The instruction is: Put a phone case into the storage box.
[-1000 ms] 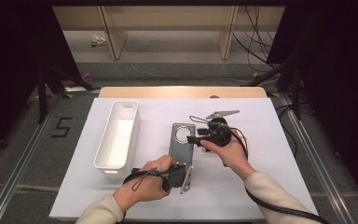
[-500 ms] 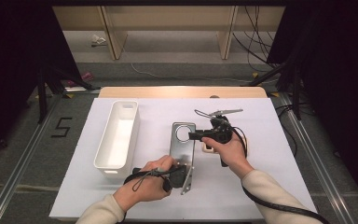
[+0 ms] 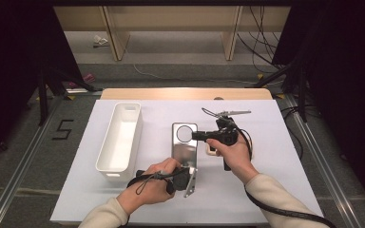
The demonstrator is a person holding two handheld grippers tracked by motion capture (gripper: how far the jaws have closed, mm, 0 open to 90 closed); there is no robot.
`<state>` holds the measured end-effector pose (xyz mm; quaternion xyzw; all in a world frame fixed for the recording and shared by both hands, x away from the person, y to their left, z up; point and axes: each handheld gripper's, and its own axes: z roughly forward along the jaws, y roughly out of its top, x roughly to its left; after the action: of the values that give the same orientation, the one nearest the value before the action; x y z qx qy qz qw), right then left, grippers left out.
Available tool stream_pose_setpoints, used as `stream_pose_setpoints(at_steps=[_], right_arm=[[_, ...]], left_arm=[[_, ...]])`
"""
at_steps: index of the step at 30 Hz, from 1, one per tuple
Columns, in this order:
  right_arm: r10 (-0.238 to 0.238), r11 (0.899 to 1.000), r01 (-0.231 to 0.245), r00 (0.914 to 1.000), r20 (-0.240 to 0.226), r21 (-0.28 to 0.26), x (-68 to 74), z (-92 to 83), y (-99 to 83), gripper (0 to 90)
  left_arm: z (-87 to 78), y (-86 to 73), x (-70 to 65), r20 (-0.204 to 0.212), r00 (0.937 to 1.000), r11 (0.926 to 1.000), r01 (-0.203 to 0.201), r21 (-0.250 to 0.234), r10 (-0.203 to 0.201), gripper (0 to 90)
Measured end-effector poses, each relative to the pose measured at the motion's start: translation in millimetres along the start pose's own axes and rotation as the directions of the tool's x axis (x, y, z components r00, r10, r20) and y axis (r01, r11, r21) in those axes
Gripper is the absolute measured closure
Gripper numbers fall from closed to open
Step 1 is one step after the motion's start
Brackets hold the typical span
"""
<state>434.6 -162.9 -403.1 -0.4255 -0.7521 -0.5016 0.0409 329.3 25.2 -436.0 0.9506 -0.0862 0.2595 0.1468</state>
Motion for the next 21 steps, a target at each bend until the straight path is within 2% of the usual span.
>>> stream_pose_setpoints(at_steps=[6,12,15,18,19,20,21], right_arm=[[-0.005,1.000,0.005,0.9999,-0.013,-0.015,3.4,-3.7,1.8,83.0],[-0.032,0.998,0.032,0.9994,-0.010,-0.049,8.3,-11.6,5.2,83.1],[-0.044,0.997,0.044,0.9990,0.009,-0.065,8.5,-15.5,5.7,83.1],[-0.051,0.996,0.052,0.9986,0.012,-0.070,7.1,-17.8,5.7,83.1],[-0.053,0.996,0.054,0.9985,0.016,-0.076,7.0,-19.6,5.7,83.1],[-0.053,0.996,0.054,0.9985,0.016,-0.076,7.0,-19.6,5.7,83.1],[-0.057,0.995,0.058,0.9982,0.017,-0.079,6.8,-20.6,5.8,83.0]], left_arm=[[0.0,-1.3,1.7,-0.015,0.9998,0.9998,0.015,-0.014,-0.015,88.2],[-2.8,-4.1,5.3,-0.038,0.9975,0.9961,0.057,-0.067,-0.060,85.2],[-4.8,-7.4,5.9,-0.039,0.9890,0.9799,0.135,-0.147,-0.142,75.7],[-10.6,-11.1,9.5,-0.047,0.9745,0.9557,0.205,-0.211,-0.219,66.3],[-13.7,-13.3,11.8,-0.056,0.9668,0.9434,0.230,-0.239,-0.250,59.3],[-16.7,-16.1,14.0,-0.064,0.9557,0.9278,0.261,-0.267,-0.287,59.3],[-20.1,-19.9,16.9,-0.076,0.9410,0.9097,0.295,-0.292,-0.330,56.6]])
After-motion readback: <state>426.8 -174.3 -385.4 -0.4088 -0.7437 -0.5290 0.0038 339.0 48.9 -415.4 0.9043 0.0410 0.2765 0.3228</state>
